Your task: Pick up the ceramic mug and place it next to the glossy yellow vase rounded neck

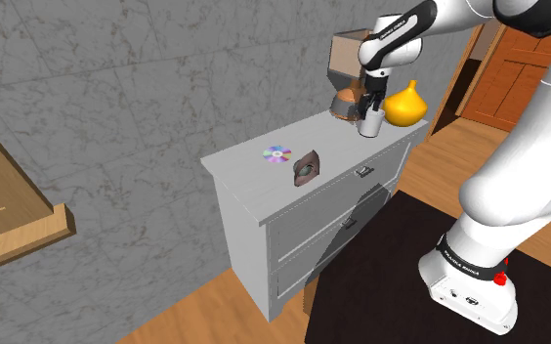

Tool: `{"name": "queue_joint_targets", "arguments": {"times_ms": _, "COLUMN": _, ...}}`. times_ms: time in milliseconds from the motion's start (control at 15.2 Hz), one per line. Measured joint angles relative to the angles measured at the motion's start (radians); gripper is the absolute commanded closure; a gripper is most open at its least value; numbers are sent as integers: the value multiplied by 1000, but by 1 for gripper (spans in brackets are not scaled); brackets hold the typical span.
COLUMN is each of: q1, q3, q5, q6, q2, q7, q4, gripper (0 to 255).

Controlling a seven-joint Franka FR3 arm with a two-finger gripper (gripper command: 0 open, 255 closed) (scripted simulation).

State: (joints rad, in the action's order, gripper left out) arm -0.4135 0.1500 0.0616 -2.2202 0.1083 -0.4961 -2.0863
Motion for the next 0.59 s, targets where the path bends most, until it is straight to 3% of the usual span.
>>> {"name": "queue_joint_targets", "arguments": {"times_ms": 198, "q1": 3, "q3": -1, "q5": 5, "q6": 65, "q2": -42, "q7": 3, "q4": 24, "gripper": 0}}
{"name": "queue_joint_targets", "arguments": {"times_ms": 594, "q1": 4, "q3": -2, "q5": 6, "q6": 78, "q2": -50, "q7": 5, "q4": 28, "gripper": 0}}
